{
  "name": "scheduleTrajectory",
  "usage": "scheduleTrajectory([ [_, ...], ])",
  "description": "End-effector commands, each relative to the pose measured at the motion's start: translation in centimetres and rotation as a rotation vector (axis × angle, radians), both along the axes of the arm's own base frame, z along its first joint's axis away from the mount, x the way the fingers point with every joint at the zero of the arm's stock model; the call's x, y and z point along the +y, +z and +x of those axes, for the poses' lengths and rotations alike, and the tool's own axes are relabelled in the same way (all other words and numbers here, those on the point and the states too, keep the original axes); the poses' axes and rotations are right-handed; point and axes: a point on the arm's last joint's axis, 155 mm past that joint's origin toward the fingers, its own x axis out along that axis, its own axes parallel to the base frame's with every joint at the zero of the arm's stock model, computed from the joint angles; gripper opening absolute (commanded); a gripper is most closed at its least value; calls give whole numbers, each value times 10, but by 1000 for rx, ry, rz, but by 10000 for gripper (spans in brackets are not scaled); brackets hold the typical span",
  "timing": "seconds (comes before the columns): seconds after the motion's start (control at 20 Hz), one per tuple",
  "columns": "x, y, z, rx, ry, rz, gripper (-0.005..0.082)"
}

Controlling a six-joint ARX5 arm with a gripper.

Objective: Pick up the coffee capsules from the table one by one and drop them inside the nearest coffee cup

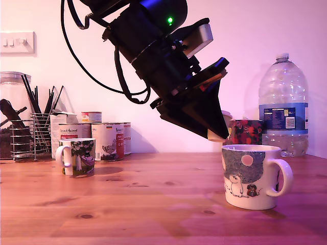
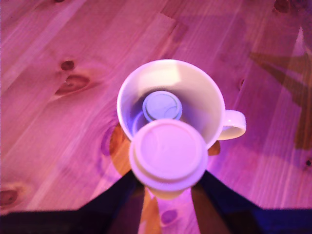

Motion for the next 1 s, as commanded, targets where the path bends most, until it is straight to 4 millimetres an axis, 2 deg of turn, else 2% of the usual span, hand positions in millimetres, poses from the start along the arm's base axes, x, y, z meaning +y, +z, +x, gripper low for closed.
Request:
scheduleTrajectory([
  [0.0,5,10,3,-15,17,-18,201],
  [0.6,-6,16,2,-42,1,-48,198],
  [0.95,-30,30,-9,-95,-48,-111,198],
])
